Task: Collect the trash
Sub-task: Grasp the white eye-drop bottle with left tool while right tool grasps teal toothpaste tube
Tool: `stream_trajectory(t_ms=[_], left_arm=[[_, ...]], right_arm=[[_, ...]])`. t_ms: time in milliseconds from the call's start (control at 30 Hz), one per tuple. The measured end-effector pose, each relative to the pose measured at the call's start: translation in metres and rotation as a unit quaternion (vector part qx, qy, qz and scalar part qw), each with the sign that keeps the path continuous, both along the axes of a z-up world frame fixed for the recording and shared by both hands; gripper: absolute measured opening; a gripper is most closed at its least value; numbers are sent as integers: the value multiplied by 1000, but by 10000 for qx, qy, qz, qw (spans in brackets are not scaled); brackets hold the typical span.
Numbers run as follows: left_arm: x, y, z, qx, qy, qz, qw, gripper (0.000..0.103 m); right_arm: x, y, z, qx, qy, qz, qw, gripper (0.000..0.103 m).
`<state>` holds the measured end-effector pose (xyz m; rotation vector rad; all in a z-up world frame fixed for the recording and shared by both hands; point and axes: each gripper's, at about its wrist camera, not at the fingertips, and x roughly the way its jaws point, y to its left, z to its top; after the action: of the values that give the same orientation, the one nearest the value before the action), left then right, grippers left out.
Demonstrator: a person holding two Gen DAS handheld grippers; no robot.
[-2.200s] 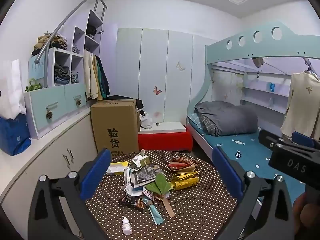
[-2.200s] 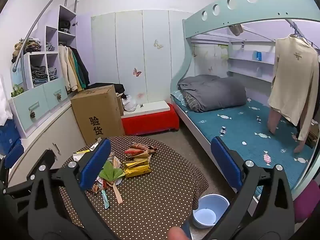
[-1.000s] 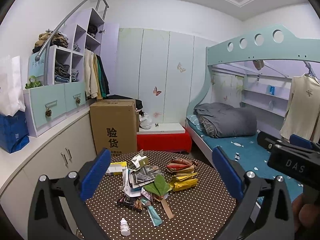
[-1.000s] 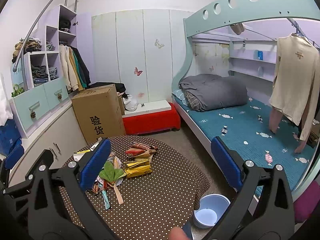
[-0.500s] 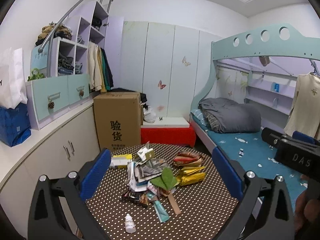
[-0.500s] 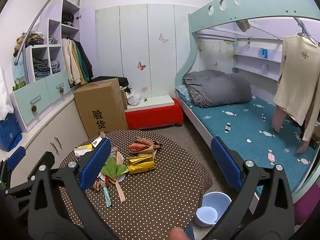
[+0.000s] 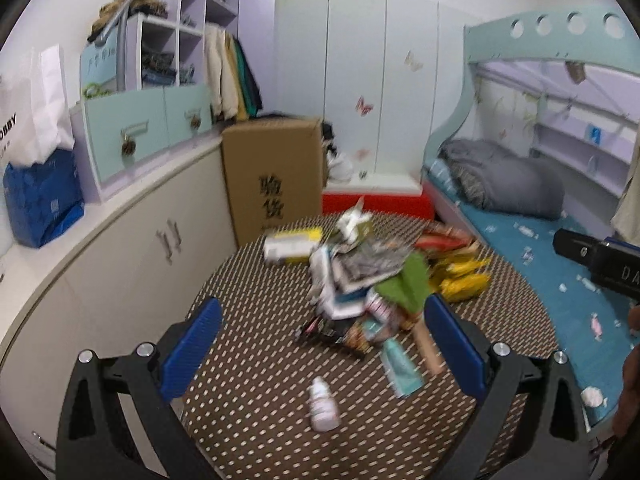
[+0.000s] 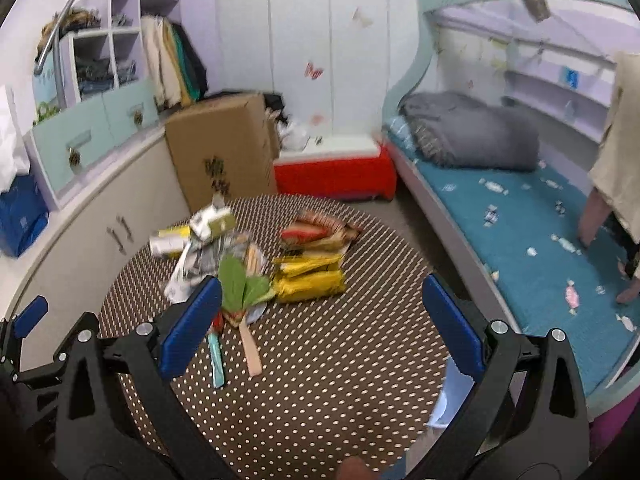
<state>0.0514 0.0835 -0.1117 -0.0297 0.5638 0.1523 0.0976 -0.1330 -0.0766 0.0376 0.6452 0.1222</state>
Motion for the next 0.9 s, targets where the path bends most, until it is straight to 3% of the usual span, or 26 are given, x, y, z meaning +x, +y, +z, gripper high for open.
stream_trajectory(t_ms=[367, 533, 633, 800, 900], left_arm=[[18, 22, -81, -17, 1060, 4, 9944, 99], [29, 22, -97, -99, 1327, -129, 9910, 96], [34, 21, -106, -201, 1508, -300, 9879, 74], [37, 21, -120, -321, 1753, -405, 9832, 53], [37, 22, -122, -344, 1759, -435, 9829, 32]], right_arm=[[33, 27, -71, -86, 858, 523, 9949, 98], [44, 47, -96, -37, 1175, 903, 9890, 98], [50, 63, -110, 46, 1360, 1266, 9826, 96], [59, 92, -124, 159, 1523, 1755, 9725, 69], [66, 109, -132, 87, 1601, 1982, 9670, 52]])
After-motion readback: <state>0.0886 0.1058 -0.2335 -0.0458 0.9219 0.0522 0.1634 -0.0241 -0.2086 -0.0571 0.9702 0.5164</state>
